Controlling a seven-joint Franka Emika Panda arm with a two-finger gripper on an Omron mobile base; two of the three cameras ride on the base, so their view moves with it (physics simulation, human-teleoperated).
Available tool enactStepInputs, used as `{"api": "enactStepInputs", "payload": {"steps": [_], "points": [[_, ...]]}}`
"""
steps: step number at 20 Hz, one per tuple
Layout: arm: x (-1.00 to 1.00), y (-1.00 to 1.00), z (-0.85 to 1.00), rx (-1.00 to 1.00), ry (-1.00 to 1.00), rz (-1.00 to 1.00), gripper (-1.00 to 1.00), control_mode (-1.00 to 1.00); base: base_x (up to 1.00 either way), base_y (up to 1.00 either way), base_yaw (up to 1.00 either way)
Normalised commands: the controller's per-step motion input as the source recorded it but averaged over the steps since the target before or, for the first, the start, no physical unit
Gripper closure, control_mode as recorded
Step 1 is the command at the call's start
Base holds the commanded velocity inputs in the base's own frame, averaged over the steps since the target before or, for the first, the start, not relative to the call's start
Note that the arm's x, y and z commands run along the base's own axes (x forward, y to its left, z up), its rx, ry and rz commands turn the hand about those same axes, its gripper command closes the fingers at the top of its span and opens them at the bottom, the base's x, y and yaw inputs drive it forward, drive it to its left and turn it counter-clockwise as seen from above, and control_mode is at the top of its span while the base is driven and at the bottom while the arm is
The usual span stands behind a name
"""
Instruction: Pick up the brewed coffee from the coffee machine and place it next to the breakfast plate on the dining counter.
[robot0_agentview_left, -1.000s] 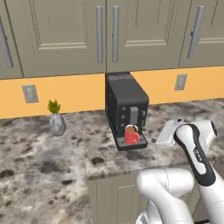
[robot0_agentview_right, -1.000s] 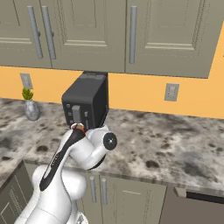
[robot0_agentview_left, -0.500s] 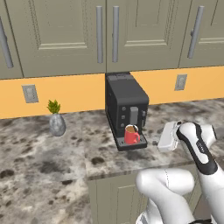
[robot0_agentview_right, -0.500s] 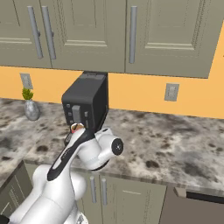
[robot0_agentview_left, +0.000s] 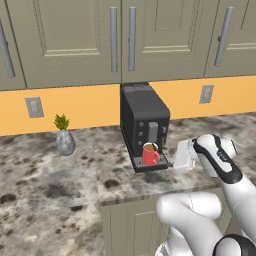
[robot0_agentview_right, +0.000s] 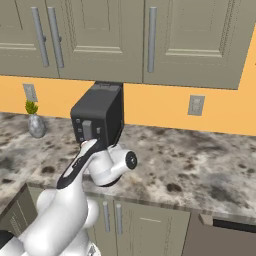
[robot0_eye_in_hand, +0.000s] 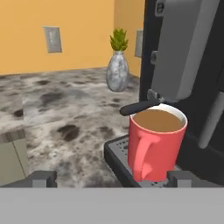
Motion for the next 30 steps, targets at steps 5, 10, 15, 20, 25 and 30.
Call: {"api": "enactStepInputs", "payload": {"steps": [5, 10, 15, 20, 25, 30], "points": [[-0.23, 0.38, -0.68, 0.12, -0.03, 0.00, -1.00, -1.00, 0.00, 0.00, 0.00], [-0.27, 0.61, -0.49, 0.18, -0.12, -0.02, -1.00, -1.00, 0.00, 0.00, 0.00], [-0.09, 0.75, -0.02, 0.10, -0.04, -0.11, -1.00, -1.00, 0.00, 0.00, 0.00], [-0.16, 0.34, -0.18, 0.05, 0.01, -0.08, -1.00, -1.00, 0.00, 0.00, 0.00], [-0.03, 0.36, -0.28, 0.01, 0.06, -0.11, -1.00, -1.00, 0.00, 0.00, 0.00], [-0.04, 0.52, -0.17, 0.04, 0.02, -0.15, -1.00, -1.00, 0.00, 0.00, 0.00]]}}
